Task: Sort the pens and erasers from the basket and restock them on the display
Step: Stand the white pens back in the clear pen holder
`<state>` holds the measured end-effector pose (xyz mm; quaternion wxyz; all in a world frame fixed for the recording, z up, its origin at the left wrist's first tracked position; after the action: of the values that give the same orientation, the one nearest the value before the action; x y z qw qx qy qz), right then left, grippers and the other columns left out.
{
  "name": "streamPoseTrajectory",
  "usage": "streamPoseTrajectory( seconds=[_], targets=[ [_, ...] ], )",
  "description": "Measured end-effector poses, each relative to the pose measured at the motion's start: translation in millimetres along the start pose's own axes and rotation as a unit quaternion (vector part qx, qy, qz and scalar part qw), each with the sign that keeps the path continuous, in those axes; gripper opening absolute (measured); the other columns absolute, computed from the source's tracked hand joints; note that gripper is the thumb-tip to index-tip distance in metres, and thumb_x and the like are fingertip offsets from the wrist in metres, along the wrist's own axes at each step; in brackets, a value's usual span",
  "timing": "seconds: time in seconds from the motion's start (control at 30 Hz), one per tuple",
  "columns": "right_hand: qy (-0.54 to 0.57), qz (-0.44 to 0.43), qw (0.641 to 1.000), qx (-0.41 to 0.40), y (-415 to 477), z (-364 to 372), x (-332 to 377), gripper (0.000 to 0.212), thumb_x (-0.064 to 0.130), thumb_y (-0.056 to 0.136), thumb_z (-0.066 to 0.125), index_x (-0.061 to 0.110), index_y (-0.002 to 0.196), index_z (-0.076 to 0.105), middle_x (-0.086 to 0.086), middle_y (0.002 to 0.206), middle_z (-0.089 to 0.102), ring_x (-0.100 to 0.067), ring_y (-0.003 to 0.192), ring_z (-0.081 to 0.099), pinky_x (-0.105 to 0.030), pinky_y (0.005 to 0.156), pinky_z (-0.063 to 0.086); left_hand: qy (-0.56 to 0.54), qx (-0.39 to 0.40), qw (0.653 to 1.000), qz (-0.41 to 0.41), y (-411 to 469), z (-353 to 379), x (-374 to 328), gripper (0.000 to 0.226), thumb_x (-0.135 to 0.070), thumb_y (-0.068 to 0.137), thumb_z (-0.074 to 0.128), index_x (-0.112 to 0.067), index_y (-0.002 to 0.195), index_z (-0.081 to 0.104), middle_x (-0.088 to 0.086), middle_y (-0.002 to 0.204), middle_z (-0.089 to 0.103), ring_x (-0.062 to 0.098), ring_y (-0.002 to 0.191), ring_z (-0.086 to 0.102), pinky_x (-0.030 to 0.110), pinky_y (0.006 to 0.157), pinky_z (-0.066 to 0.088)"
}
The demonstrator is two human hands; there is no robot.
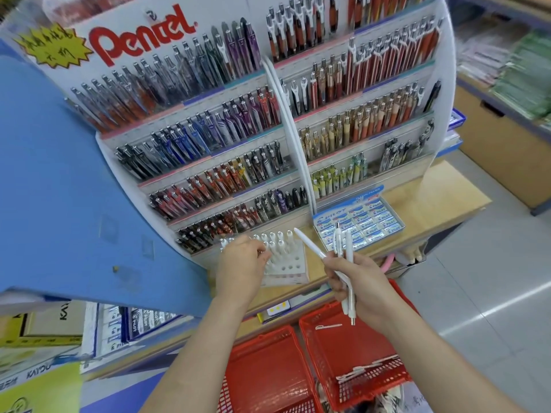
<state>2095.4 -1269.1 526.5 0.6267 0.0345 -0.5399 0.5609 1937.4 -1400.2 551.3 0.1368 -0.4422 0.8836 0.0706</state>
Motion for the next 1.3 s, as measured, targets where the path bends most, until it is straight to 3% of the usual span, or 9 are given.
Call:
streamPoseTrajectory(
  seconds=[0.23,0.33,0.43,0.53,0.6,0.67,0.8,1.17,1.3],
  targets=[
    [0.014,0.003,1.000,0.025,-6,3,5,0.010,0.008,0.086,0.063,0.012,0.079,0.056,-0.001,0.062,0.045,-0.013,0.054,0.037,-0.021,0.043,0.028,-0.032,-0.010,0.999,-0.024,-8,-6,-4,0.027,-0.032,0.085,0.067,-0.022,0.109,0.066,-0.006,0.096,0.055,0.016,0.089,0.056,0.030,0.074,0.045],
    [-0.041,-0.012,0.999,0.031,-9,4,9,0.014,0.005,0.085,0.064,0.012,0.074,0.058,0.001,0.056,0.046,-0.012,0.050,0.035,-0.022,0.043,0.027,-0.091,-0.067,0.988,0.104,-23,-19,-21,0.048,-0.017,0.079,0.072,-0.024,0.125,0.057,-0.002,0.112,0.051,0.015,0.099,0.051,0.026,0.086,0.043],
    [-0.091,-0.023,0.994,0.055,-13,9,14,0.014,0.009,0.085,0.067,0.013,0.073,0.060,0.002,0.055,0.046,-0.011,0.047,0.034,-0.021,0.041,0.027,-0.012,-0.062,0.967,0.248,-34,-20,-39,0.043,-0.021,0.072,0.077,-0.027,0.113,0.064,0.003,0.114,0.059,0.024,0.098,0.052,0.036,0.083,0.048],
    [-0.075,-0.016,0.994,0.083,-16,15,19,0.029,0.040,0.081,0.067,0.012,0.076,0.063,-0.002,0.060,0.051,-0.011,0.046,0.035,-0.020,0.040,0.026,0.027,-0.089,0.954,0.286,-34,-23,-41,0.015,-0.027,0.077,0.068,-0.023,0.091,0.072,-0.005,0.090,0.067,0.022,0.081,0.053,0.034,0.072,0.049],
    [0.040,0.011,0.993,0.109,-16,15,20,0.048,0.056,0.084,0.053,0.011,0.082,0.068,-0.004,0.066,0.056,-0.011,0.045,0.034,-0.019,0.039,0.022,-0.032,-0.070,0.968,0.240,-37,-27,-39,0.011,-0.027,0.080,0.066,-0.022,0.087,0.073,-0.008,0.080,0.069,0.018,0.075,0.054,0.023,0.071,0.043],
    [0.094,0.017,0.987,0.126,-17,12,20,0.054,0.057,0.085,0.049,0.007,0.092,0.067,-0.006,0.072,0.058,-0.010,0.046,0.035,-0.018,0.038,0.021,-0.202,-0.010,0.976,0.077,-42,-33,-42,0.005,-0.021,0.081,0.070,-0.021,0.085,0.073,-0.008,0.073,0.070,0.013,0.072,0.060,0.023,0.069,0.045],
    [-0.065,-0.012,0.991,0.113,-21,18,13,0.039,0.039,0.081,0.064,0.006,0.102,0.067,-0.014,0.092,0.070,-0.011,0.052,0.045,-0.018,0.039,0.030,-0.487,0.057,0.860,-0.143,-49,-39,-50,0.010,-0.008,0.079,0.073,-0.011,0.089,0.072,0.002,0.078,0.075,0.008,0.071,0.068,0.023,0.070,0.056],
    [-0.019,-0.017,0.993,0.115,-21,28,5,0.028,0.030,0.078,0.064,0.002,0.082,0.066,-0.003,0.057,0.050,-0.008,0.041,0.033,-0.017,0.037,0.024,-0.606,0.020,0.785,-0.129,-47,-66,-38,0.014,-0.005,0.085,0.062,-0.012,0.096,0.067,-0.003,0.073,0.061,0.011,0.066,0.056,0.024,0.062,0.053],
    [-0.051,-0.014,0.991,0.120,-21,23,3,0.034,0.036,0.079,0.063,0.002,0.083,0.066,0.001,0.054,0.044,-0.008,0.042,0.031,-0.018,0.038,0.024,-0.555,0.018,0.827,-0.092,-39,-88,-27,0.010,-0.004,0.087,0.060,-0.011,0.092,0.066,0.004,0.071,0.065,0.016,0.061,0.062,0.030,0.064,0.058]
  ],
)
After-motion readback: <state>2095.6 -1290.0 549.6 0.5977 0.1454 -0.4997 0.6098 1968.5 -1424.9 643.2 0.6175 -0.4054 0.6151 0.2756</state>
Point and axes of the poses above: each hand's wrist, its own y-axis towards the middle knuckle, its own z-axis out of the palm, x = y × z, the point moved 2 cm from there along y, towards the middle knuckle
